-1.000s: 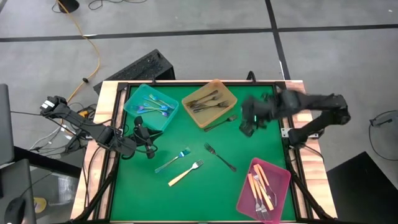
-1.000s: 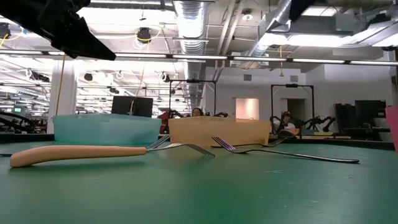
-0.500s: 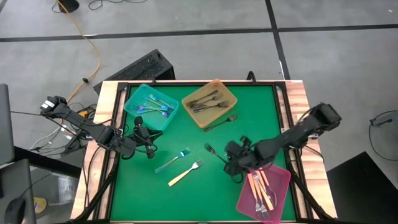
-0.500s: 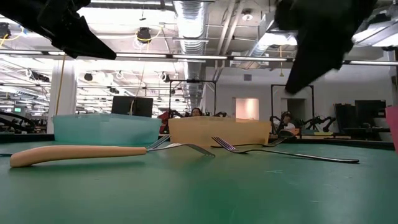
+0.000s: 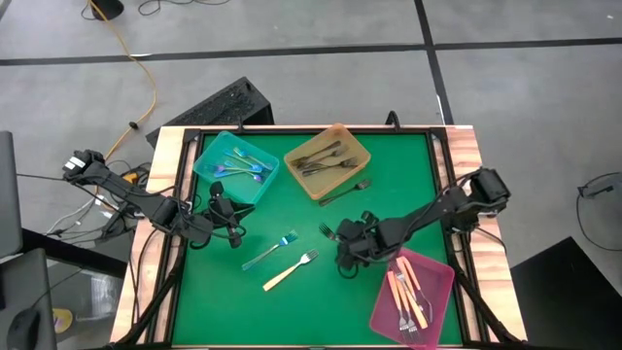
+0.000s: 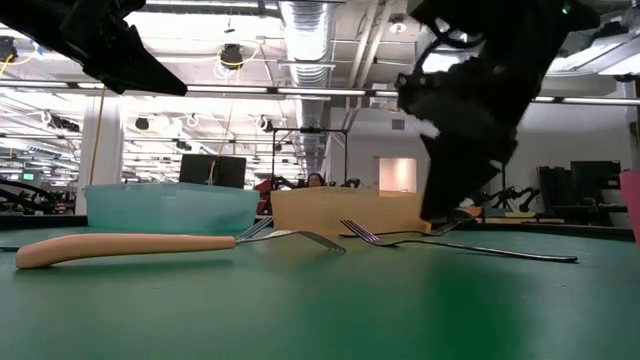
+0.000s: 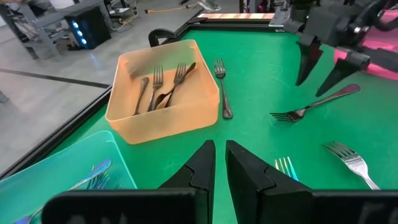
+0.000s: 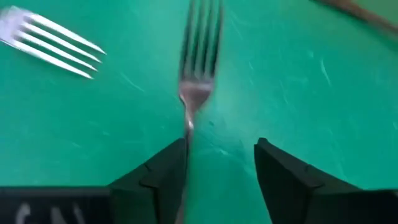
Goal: Sort silverware by color (type)
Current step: Put the black fork into the yellow bin
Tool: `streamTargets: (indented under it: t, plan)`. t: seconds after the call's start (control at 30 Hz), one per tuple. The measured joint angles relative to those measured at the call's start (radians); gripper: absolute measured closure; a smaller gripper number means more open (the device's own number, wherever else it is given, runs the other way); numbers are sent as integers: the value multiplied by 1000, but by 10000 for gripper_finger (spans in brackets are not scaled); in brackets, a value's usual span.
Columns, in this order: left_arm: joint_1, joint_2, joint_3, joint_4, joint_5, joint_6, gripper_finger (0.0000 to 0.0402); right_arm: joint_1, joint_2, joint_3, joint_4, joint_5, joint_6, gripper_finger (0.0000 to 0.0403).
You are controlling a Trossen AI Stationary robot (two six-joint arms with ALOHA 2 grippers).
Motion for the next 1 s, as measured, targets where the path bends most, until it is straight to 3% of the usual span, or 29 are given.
streamTargets:
  t: [0.17,1.0]
  plan:
    - [0,0,0,0,0,0,377,-5,-5,1,57,-2,-33,184]
    - [0,0,0,-1,0,2,377,-45,25,-176,352,-23,-7,204]
